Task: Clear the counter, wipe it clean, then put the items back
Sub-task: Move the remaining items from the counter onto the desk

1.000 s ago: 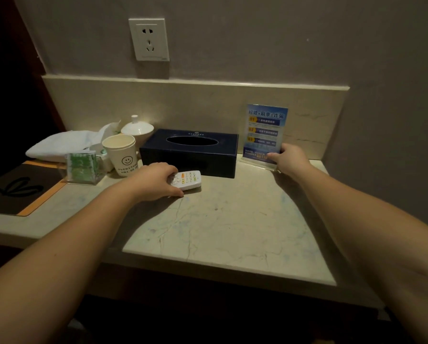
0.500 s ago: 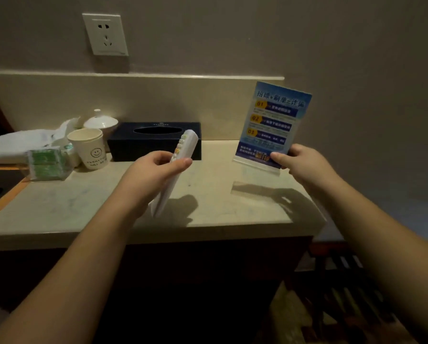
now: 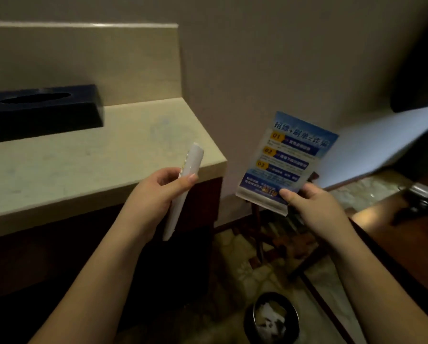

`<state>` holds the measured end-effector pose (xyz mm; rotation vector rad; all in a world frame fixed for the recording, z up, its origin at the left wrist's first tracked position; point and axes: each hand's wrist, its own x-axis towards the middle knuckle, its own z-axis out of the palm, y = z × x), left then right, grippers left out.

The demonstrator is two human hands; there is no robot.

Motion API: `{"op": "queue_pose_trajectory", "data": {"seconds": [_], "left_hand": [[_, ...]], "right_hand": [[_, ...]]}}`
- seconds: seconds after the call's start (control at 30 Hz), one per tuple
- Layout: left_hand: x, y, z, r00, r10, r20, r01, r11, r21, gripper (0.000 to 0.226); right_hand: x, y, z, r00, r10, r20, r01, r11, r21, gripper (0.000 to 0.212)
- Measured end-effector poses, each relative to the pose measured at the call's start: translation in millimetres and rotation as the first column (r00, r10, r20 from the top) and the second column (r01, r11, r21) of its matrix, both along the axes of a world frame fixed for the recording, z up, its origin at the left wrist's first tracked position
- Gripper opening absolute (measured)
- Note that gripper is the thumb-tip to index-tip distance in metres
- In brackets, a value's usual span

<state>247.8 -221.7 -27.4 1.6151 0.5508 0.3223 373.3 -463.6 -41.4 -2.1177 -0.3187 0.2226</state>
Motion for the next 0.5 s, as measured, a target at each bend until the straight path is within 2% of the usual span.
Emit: {"op": "queue_pose_trajectory", "data": {"seconds": [0.07, 0.17, 0.3, 0.4, 0.5], "left_hand": [[15.1, -33.0, -16.2, 0.998, -0.055, -0.037, 0.055, 0.998, 0.000, 0.024], [37.4, -85.0, -38.5, 0.987, -0.128, -0.096, 0.130, 0.991, 0.017, 0.020], [63.2, -168.6, -58.8, 0.959, -0.217, -0.181, 0.220, 0.975, -0.003, 0.032], [81.6, -235.1, -72.5, 0.931, -0.284, -0.229, 0.288, 0.958, -0.019, 0.023], [98.4, -298.3, -86.0, 0.899, -0.343, -0.272, 0.358, 0.934, 0.005, 0.024]], "right_hand": [[0.5, -37.4, -17.1, 0.998, -0.048, -0.031, 0.048, 0.998, -0.028, 0.027], [1.7, -99.9, -41.3, 0.992, -0.112, -0.059, 0.110, 0.993, -0.033, 0.025], [4.3, -192.2, -67.8, 0.979, -0.173, -0.109, 0.169, 0.985, -0.042, 0.019], [4.5, -261.4, -85.8, 0.965, -0.222, -0.142, 0.214, 0.974, -0.068, 0.021], [2.7, -326.9, -102.4, 0.944, -0.272, -0.189, 0.260, 0.962, -0.083, 0.021]]}}
